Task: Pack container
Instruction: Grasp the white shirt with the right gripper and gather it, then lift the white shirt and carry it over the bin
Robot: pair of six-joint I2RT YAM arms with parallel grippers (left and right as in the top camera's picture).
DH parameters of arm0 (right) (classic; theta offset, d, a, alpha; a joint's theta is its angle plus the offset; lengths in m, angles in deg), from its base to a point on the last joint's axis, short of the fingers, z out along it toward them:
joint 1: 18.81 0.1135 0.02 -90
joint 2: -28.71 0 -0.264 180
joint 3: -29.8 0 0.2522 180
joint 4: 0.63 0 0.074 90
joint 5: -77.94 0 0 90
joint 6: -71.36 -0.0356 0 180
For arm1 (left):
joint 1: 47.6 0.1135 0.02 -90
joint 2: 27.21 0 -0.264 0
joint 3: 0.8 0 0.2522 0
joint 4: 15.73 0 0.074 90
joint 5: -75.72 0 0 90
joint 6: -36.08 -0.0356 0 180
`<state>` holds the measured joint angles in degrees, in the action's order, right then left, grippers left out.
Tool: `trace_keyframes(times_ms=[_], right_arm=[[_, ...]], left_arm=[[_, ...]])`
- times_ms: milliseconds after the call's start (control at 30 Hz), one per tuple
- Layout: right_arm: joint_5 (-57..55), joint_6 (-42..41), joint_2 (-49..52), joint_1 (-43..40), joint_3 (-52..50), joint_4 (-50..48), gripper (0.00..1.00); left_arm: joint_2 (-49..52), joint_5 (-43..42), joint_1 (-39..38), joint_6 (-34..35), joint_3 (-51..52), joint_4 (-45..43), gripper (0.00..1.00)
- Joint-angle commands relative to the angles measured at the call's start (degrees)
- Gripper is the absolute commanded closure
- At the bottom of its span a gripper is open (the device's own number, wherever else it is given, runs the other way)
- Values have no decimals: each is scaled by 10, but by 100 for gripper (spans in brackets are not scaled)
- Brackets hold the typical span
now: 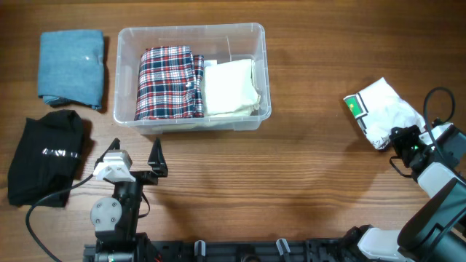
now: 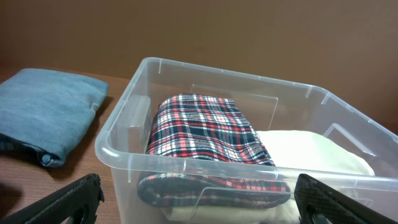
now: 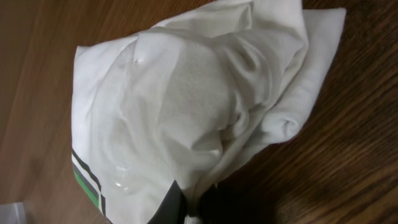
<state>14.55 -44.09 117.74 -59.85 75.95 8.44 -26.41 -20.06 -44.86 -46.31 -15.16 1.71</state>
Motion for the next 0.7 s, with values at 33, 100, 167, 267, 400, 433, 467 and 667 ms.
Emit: trace_keyframes(times_ms=[33, 100, 167, 267, 400, 433, 467, 667], right_arm=[[35, 0, 7, 3, 7, 9, 96], [36, 0, 7, 4, 16, 18, 96], [55, 16, 0, 4, 38, 45, 96], [80, 58, -24, 14, 117, 137, 96], [78, 105, -37, 54, 236, 273, 96], [78, 109, -37, 64, 258, 292, 96], [78, 109, -37, 75, 275, 305, 96], [80, 147, -37, 164, 430, 419, 96]], left_arm=[[-4, 5, 3, 3, 3, 3, 0], [-4, 5, 3, 3, 3, 3, 0], [-4, 5, 3, 3, 3, 3, 0], [-4, 5, 3, 3, 3, 3, 0], [-4, 5, 3, 3, 3, 3, 0], [-4, 5, 3, 3, 3, 3, 0], [-4, 5, 3, 3, 3, 3, 0], [-4, 5, 3, 3, 3, 3, 0]])
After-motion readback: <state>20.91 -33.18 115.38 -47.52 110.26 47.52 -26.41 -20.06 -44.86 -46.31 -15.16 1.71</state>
